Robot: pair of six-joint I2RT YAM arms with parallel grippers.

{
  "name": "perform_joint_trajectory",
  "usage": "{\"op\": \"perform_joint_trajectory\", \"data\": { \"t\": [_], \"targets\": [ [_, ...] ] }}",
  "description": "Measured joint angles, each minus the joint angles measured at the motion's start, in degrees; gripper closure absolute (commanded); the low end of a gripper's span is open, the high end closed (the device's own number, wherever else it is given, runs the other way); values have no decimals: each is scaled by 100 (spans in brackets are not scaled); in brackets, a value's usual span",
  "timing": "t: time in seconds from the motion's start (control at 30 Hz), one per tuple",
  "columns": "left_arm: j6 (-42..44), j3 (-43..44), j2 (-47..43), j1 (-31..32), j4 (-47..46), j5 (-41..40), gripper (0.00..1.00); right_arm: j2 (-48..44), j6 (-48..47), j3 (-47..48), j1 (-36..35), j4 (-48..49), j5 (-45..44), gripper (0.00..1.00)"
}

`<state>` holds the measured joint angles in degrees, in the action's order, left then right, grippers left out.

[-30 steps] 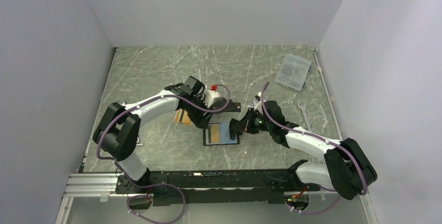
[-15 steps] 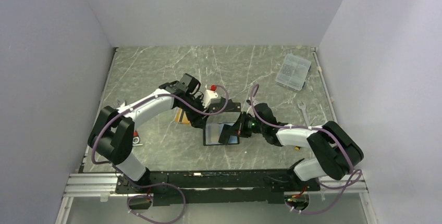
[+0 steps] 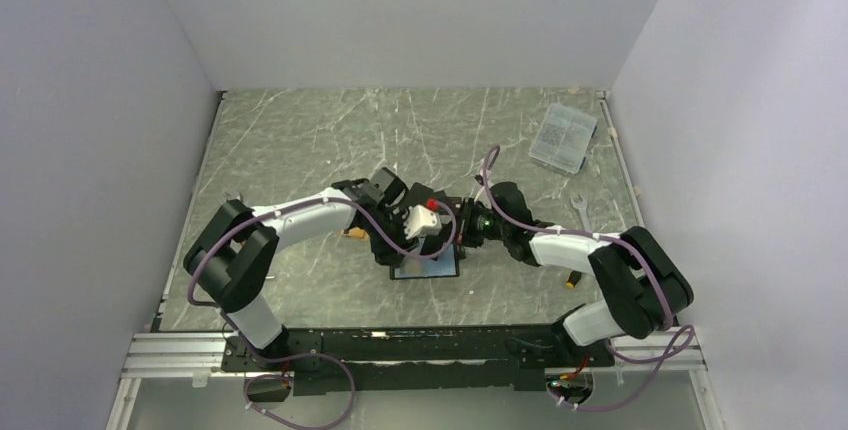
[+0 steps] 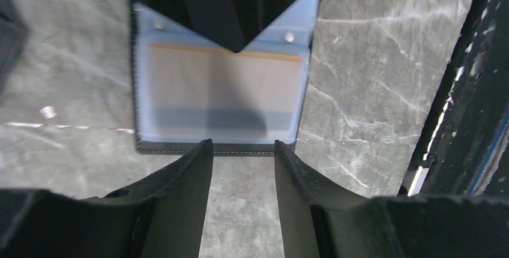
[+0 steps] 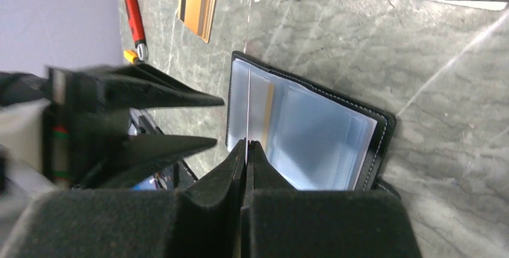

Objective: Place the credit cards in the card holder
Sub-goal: Insert the credit card into the card holder.

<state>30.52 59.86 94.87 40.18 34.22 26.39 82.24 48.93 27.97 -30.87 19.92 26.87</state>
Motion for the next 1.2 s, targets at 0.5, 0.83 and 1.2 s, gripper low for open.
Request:
{"op": "perform_joint_trajectory", "data": {
  "t": [0.5,0.83,1.2],
  "targets": [
    [295,-531,-17,286,-654,-741,56,605,-2,9,63,461,479,100],
    [376,-610,-55,319,-774,-885,58,608,68,-164,74,710,501,100],
    [439,-627,-66,319,-787,-876,58,691,87,-232,85,931,490,100]
  ]
}}
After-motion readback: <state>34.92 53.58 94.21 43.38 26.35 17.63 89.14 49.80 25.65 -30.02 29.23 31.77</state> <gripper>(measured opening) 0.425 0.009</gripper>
